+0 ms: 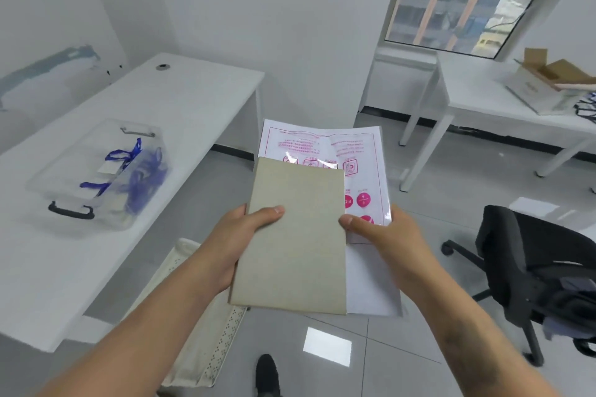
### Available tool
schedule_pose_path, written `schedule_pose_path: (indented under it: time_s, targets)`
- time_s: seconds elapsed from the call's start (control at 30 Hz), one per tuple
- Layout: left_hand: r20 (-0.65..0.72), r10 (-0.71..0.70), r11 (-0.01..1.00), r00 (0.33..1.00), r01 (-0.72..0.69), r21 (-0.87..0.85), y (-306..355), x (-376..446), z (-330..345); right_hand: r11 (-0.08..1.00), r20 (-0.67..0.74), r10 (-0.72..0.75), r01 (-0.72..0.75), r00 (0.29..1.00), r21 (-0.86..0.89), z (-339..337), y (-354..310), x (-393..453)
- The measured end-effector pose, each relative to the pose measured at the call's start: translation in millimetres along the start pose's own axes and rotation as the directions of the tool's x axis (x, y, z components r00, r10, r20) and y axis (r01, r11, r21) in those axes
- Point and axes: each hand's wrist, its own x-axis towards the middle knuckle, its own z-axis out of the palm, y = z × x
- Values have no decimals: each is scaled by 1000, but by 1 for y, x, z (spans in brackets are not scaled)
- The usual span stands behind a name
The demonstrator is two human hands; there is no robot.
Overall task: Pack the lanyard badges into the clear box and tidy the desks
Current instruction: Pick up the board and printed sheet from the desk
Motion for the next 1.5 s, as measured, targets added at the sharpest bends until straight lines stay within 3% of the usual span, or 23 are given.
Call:
schedule_pose_path:
  time_s: [0.43,0.7,1.07,1.5]
  targets:
    - [-107,41,995,993,-50,-84,65,113,-1,997,106,-31,39,994,-68,7,-52,154]
    - [-286,47,980,957,-100,-173,76,137,-3,992,307,-20,56,951,-109,22,-72,221]
    - [-561,-9,915,828,-219,-339,55,146,22,979,640,30,107,768,-174,41,-82,295]
    - [-762,-126,835,635,-346,-427,-16,101,12,907,789,135,246,599,-341,115,-29,285]
